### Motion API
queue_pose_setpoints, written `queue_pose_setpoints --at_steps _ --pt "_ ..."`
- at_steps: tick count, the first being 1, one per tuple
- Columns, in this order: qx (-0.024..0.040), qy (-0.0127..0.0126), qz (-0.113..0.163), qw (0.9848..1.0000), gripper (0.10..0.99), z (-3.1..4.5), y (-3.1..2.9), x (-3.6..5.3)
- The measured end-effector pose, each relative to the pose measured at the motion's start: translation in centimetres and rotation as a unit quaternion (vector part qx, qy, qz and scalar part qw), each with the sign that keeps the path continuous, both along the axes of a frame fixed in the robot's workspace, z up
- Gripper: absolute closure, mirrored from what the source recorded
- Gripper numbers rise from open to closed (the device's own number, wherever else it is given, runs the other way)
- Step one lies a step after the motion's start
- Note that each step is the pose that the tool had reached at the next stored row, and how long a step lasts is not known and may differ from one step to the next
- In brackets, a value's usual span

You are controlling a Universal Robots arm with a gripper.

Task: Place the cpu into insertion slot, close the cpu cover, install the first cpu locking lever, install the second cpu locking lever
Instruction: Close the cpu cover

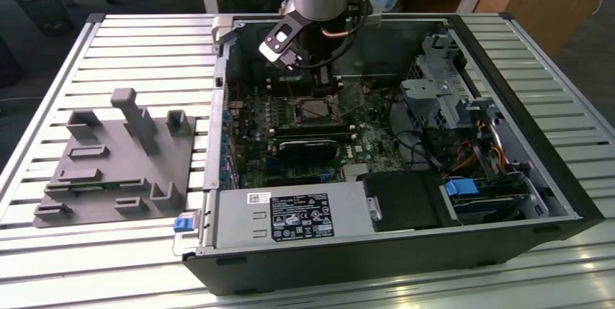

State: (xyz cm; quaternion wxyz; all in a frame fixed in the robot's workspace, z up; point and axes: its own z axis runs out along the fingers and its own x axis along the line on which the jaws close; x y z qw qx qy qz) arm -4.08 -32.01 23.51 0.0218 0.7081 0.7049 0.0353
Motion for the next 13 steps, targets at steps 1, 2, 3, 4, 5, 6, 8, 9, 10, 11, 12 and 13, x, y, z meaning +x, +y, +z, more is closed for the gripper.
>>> queue_pose_setpoints --at_steps 1,2,3,4,5,6,8,9,10,11,12,13 --pt "0.0000 0.0000 0.000 1.0000 0.980 0.08 0.00 0.00" --pt "0.0000 0.0000 0.000 1.0000 0.980 0.18 0.00 0.00" --pt "0.0001 0.0001 0.000 1.0000 0.980 0.28 0.00 0.00" --pt "0.0001 0.0002 0.000 1.0000 0.980 0.40 0.00 0.00" --pt "0.0000 0.0003 0.000 1.0000 0.980 0.54 0.00 0.00" --pt "0.0000 0.0004 0.000 1.0000 0.980 0.72 0.00 0.00" --pt "0.0001 0.0004 0.000 1.0000 0.980 1.20 0.00 0.00" --pt "0.0000 0.0005 0.000 1.0000 0.980 1.49 0.00 0.00" --pt "0.0000 0.0005 0.000 1.0000 0.980 1.81 0.00 0.00" --pt "0.0001 0.0005 0.000 1.0000 0.980 2.15 0.00 0.00" --pt "0.0000 0.0006 0.000 1.0000 0.980 2.52 0.00 0.00" --pt "0.0000 0.0006 0.000 1.0000 0.980 2.90 0.00 0.00"
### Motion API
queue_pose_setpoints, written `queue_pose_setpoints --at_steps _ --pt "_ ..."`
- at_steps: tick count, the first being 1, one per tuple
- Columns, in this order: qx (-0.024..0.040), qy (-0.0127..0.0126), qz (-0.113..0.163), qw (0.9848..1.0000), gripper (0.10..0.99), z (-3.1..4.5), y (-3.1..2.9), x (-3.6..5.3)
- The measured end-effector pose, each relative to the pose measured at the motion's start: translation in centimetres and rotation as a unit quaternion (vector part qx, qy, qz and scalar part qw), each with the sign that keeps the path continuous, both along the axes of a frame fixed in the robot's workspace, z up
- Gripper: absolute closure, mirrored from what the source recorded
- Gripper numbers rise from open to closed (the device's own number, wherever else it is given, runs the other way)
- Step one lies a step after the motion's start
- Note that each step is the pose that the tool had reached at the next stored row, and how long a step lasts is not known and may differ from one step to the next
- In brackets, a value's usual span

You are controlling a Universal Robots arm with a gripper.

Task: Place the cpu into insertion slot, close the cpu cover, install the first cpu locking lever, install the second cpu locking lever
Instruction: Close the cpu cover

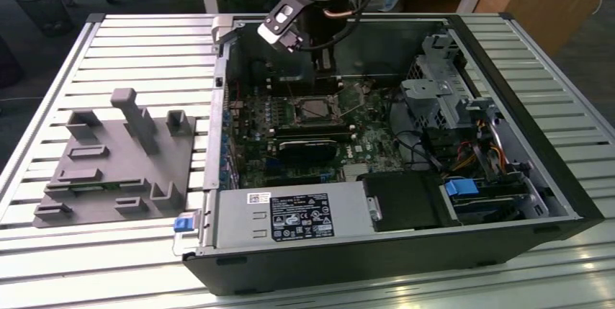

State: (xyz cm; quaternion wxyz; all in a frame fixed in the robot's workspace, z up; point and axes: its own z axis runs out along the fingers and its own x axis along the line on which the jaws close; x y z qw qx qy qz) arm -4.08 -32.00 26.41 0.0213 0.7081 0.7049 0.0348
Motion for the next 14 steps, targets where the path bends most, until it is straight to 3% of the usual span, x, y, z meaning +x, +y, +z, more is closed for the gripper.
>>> queue_pose_setpoints --at_steps 4,14 --pt "0.0001 0.0001 0.000 1.0000 0.980 0.98 0.00 0.00" --pt "0.0008 0.0003 0.000 1.0000 0.980 1.00 -0.68 0.07"
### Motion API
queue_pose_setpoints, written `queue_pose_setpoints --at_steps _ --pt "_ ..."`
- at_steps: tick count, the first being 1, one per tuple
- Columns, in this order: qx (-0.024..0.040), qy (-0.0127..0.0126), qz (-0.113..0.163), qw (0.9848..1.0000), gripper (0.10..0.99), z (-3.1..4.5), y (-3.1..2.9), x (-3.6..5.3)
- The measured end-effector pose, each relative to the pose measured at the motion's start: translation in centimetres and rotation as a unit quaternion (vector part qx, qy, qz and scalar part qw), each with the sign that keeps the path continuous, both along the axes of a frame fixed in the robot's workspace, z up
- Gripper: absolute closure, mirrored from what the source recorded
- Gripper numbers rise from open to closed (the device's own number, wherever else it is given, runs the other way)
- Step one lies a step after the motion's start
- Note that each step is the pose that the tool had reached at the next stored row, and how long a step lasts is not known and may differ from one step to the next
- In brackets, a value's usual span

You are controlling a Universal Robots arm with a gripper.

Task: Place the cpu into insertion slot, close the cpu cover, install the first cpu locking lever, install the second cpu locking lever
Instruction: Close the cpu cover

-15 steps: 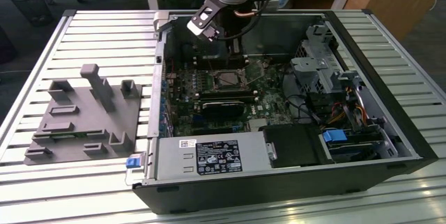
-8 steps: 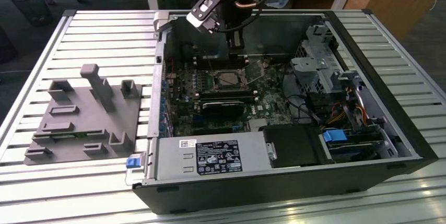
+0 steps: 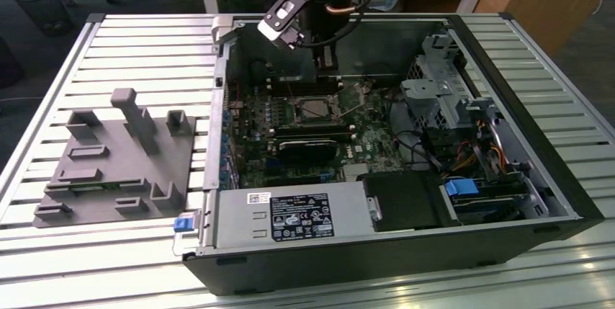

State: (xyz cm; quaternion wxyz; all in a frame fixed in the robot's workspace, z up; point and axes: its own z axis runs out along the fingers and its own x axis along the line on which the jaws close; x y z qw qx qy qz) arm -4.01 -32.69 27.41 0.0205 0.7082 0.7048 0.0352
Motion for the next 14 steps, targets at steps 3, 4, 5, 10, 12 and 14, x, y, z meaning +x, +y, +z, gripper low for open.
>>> queue_pose_setpoints --at_steps 3,4,5,10,12,14 --pt "0.0000 0.0013 0.000 1.0000 0.980 0.01 -0.02 0.30" --pt "-0.0001 0.0019 0.000 1.0000 0.980 0.05 -0.02 0.36" --pt "-0.0001 0.0022 0.000 1.0000 0.980 0.13 -0.02 0.39" --pt "0.0000 0.0034 0.000 1.0000 0.980 1.13 -0.01 0.44" --pt "0.0002 0.0051 0.000 1.0000 0.980 1.12 -0.01 0.70" --pt "0.0001 0.0078 0.000 1.0000 0.980 1.13 -0.02 1.25"
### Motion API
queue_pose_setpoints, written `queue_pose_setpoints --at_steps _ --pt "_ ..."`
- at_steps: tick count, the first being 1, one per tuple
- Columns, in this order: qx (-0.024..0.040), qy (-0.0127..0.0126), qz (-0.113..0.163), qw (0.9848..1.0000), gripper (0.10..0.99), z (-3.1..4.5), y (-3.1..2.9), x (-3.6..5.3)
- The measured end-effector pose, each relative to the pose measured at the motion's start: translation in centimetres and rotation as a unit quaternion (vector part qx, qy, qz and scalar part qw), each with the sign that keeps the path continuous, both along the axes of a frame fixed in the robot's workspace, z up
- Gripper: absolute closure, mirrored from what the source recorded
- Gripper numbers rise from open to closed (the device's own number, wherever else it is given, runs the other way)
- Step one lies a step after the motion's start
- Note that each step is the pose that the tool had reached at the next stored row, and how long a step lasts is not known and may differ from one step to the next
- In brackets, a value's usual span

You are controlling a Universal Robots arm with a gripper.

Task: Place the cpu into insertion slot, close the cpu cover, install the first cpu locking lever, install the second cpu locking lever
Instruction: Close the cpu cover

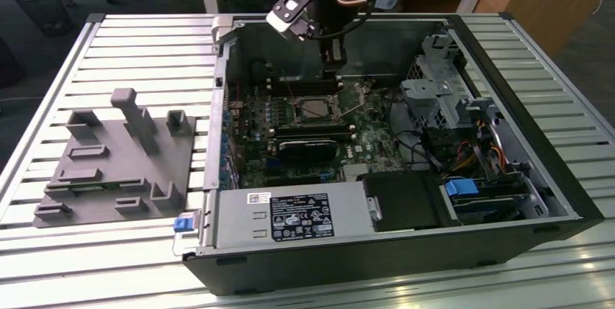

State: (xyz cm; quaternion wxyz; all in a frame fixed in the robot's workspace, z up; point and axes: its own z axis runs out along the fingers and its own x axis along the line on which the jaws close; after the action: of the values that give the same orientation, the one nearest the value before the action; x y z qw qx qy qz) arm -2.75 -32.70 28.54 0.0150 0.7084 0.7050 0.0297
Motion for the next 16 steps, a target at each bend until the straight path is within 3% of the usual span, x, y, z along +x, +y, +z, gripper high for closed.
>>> queue_pose_setpoints --at_steps 5,9,16 --pt "0.0000 0.0041 0.000 1.0000 0.980 -0.41 0.00 0.84" --pt "0.0000 0.0053 0.006 1.0000 0.980 -1.00 0.00 1.21" --pt "0.0000 0.0072 0.011 0.9999 0.980 -1.38 0.00 3.70"
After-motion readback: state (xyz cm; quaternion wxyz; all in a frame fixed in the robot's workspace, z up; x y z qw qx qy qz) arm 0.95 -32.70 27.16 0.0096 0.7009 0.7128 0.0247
